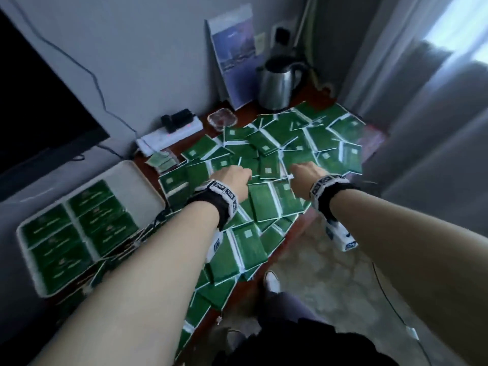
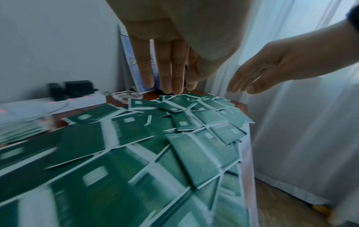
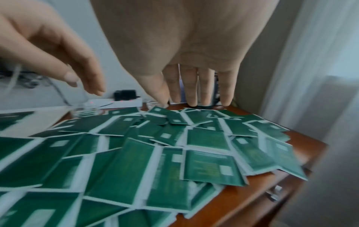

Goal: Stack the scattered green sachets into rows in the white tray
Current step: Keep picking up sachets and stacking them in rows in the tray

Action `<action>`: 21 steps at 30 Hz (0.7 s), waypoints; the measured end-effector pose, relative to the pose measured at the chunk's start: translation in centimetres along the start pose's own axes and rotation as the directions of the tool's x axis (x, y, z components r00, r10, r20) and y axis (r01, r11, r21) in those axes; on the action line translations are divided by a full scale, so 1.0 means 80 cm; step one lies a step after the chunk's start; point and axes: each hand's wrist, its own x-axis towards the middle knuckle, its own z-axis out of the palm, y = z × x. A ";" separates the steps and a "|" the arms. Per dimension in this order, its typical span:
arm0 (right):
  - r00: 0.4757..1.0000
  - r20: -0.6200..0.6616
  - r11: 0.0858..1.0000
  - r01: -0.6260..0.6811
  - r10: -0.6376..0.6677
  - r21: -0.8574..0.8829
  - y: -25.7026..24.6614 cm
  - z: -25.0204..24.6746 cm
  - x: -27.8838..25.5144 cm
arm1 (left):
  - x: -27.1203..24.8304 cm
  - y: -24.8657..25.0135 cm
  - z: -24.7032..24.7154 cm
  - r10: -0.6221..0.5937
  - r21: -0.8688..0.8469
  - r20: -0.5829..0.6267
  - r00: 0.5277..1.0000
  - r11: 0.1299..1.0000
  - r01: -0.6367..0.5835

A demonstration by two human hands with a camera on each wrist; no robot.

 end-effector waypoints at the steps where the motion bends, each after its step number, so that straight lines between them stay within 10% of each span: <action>1: 0.999 -0.009 0.999 -0.034 0.034 0.021 0.028 -0.002 -0.001 | 0.014 0.023 -0.004 0.029 0.012 0.004 1.000 0.999 -0.030; 21: 0.972 0.036 0.955 -0.233 0.230 0.184 0.438 -0.002 0.177 | 0.377 0.255 -0.025 0.017 0.016 0.163 0.986 1.000 -0.020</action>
